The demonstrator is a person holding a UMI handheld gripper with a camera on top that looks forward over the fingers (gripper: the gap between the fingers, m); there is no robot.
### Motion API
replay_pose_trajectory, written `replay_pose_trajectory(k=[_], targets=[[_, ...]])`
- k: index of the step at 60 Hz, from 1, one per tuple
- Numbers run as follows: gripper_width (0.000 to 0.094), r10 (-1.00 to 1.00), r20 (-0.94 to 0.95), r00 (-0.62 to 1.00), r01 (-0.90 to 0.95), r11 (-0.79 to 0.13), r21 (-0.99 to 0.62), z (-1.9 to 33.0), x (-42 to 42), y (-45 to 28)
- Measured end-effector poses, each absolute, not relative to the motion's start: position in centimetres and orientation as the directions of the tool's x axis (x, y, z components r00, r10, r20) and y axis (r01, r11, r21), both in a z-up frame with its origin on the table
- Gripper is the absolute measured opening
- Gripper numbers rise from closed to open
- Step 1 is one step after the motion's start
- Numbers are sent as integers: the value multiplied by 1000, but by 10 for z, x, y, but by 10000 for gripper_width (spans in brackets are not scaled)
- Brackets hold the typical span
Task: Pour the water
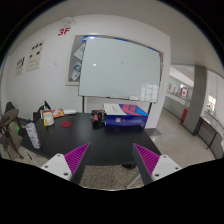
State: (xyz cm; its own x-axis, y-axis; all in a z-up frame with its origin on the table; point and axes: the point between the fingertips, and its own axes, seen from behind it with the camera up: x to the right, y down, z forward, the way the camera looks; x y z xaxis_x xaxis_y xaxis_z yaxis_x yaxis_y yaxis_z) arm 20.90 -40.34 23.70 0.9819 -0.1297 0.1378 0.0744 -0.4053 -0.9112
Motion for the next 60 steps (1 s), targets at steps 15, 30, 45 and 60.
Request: replay_pose_trajectory(k=[15, 30, 45, 60], targets=[[846, -123, 158, 980, 78, -490, -868, 179, 174, -418], [836, -44, 152, 987, 96, -601, -793, 77, 53, -434], [844, 30, 62, 998, 68, -581, -811, 41, -120, -381], [842, 38, 35, 999, 49, -467, -883, 57, -202, -270]])
